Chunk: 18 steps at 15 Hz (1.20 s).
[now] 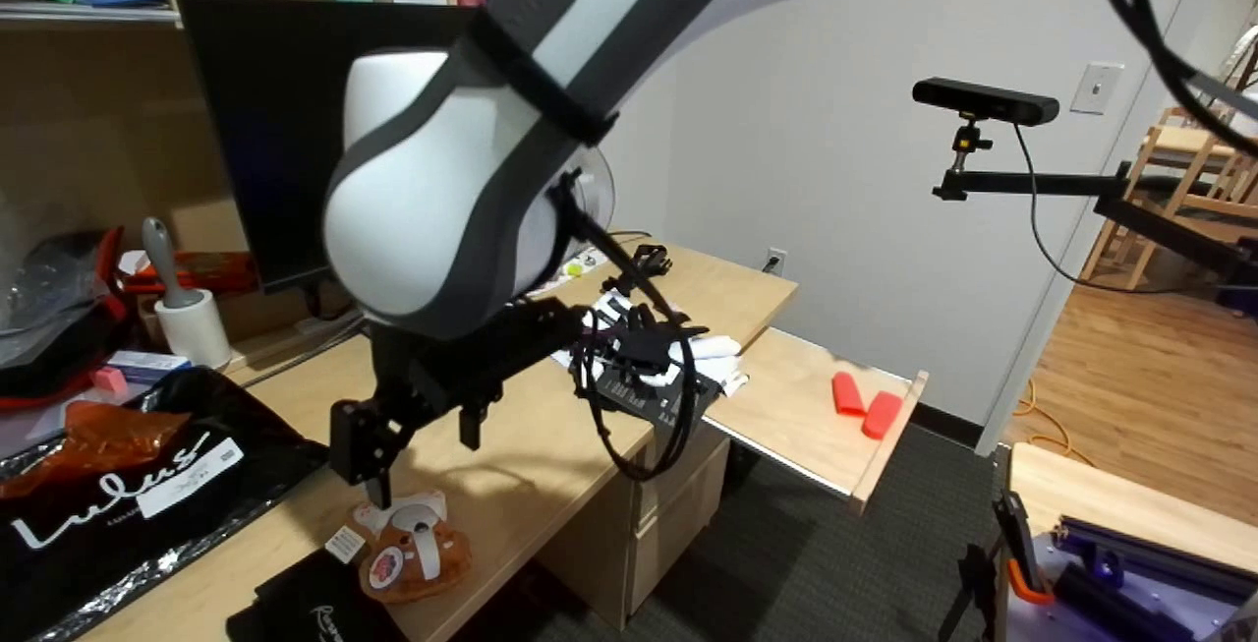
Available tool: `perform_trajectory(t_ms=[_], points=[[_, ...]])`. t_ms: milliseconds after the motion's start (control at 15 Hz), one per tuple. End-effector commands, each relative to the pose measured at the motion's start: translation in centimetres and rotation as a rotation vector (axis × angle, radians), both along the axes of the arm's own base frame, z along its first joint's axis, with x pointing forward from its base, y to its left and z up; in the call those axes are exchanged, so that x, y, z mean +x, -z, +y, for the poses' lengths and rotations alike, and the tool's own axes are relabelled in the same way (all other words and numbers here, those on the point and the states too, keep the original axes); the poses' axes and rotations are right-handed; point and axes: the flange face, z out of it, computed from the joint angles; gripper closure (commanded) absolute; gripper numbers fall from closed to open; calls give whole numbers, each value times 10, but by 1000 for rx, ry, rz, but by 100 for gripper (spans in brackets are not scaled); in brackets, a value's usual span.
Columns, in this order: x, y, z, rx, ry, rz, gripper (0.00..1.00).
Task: Pick the object on the drawer tray and put it on the counter
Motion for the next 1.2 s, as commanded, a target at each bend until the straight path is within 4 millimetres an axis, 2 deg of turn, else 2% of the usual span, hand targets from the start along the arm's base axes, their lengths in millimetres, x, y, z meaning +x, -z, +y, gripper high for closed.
perform_trajectory(t_ms=[0, 333, 667, 933, 1000, 1133], points=[[-23, -43, -30, -53, -162, 36, 0], [-34, -75, -102, -147, -78, 40, 0], [-53, -83, -175, -155, 33, 45, 0], [-65, -81, -209, -83, -26, -43, 0], [-53, -79, -199, -120, 21, 6, 0], [-55, -78, -205, -116, 20, 3, 0]])
